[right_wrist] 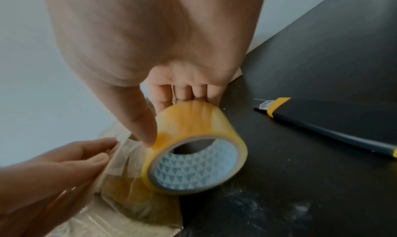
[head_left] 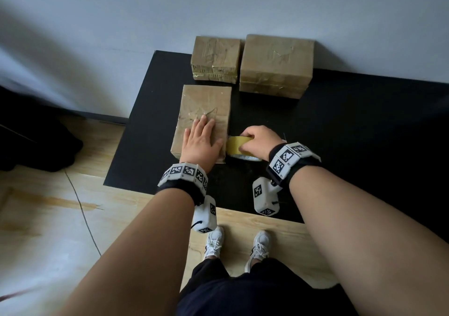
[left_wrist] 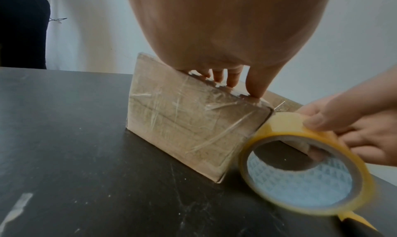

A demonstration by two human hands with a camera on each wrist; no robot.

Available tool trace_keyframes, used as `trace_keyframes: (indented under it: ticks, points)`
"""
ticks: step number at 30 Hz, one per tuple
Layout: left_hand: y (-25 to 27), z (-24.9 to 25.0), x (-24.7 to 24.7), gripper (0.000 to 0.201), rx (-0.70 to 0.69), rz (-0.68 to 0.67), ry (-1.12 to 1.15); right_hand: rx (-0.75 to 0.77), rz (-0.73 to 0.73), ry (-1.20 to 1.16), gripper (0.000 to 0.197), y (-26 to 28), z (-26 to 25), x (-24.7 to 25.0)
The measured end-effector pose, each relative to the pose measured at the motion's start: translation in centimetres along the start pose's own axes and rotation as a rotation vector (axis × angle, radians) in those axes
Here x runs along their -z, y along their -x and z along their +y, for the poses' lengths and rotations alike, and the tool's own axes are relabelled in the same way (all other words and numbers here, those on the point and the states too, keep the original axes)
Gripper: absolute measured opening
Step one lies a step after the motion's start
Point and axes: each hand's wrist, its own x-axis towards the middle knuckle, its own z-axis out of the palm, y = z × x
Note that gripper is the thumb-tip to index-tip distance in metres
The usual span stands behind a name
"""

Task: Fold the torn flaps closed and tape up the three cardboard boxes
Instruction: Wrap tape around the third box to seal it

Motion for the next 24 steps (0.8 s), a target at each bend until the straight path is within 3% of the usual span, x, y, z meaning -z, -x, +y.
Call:
trace_keyframes:
  ticks: [6, 11, 17, 19, 24]
  points:
    - [-0.1, 0.0, 0.0, 0.062, -0.003, 0.000, 0.001, 0.040, 0.112, 0.131, 0.024, -0.4, 0.0, 0.4]
    - [-0.1, 0.4, 0.4, 0.064, 0.018, 0.005, 0.009, -0.009, 0.200, 0.082, 0.020, -0.3, 0.6, 0.5]
    - [-0.2, 3.2, 2.2, 0.050, -0.037, 0.184, 0.123, 0.000, 0.235, -0.088, 0.029, 0.8, 0.6, 1.7]
    - [-0.5, 4.6, 2.6, 0.049, -0.060, 0.135, 0.212, 0.009, 0.236, -0.115, 0.031, 1.3, 0.5, 2.1]
    - [-1.0, 6.9, 2.7, 0.055, 0.045, 0.048, 0.446, 0.030, 0.239, -0.158, 0.032, 2.4, 0.3, 2.9]
